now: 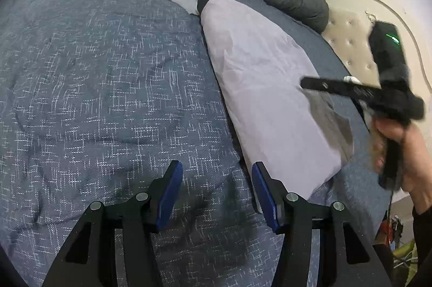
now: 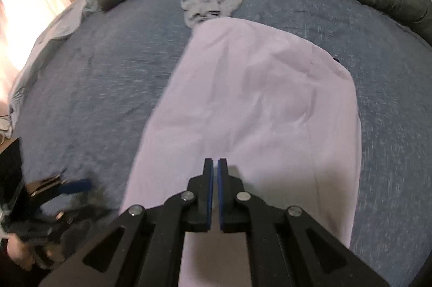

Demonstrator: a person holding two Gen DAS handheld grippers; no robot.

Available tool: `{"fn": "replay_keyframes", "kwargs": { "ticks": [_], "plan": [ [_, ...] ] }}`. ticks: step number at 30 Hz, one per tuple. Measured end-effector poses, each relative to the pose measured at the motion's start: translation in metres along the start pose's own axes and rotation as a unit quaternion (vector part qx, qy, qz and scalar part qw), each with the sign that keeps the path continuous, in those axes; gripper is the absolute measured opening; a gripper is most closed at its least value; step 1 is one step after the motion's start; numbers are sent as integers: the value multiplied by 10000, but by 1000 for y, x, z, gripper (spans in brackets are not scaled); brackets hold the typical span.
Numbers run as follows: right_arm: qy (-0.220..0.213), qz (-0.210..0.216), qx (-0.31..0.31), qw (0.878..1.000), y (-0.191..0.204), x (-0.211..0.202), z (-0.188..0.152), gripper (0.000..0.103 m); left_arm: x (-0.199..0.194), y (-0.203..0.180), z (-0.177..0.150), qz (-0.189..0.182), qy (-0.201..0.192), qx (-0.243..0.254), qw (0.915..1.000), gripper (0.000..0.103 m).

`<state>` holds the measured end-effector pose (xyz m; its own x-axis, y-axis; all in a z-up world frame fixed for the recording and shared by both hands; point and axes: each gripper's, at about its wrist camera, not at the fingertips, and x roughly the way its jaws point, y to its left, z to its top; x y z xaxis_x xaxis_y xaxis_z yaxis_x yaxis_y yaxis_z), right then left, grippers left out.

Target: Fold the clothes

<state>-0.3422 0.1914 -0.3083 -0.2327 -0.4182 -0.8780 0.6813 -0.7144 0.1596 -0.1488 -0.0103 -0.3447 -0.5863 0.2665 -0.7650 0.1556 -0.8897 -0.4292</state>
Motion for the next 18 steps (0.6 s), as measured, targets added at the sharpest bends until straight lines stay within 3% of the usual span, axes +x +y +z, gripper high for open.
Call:
{"fn": "replay_keyframes", "kwargs": {
  "ticks": [6,11,18],
  "plan": [
    [282,-91,-22,9996,7,17,-37,1,-3,-3,-2,-42,43,22,10000,58],
    [227,-235,-16,9995,10,28,-42,1,-4,-3,1,-39,77,5,10000,58],
    [-121,-257,243,9993,-5,-20,-54,4,-2,5,0,-115,81,-261,9996,58]
  ]
}}
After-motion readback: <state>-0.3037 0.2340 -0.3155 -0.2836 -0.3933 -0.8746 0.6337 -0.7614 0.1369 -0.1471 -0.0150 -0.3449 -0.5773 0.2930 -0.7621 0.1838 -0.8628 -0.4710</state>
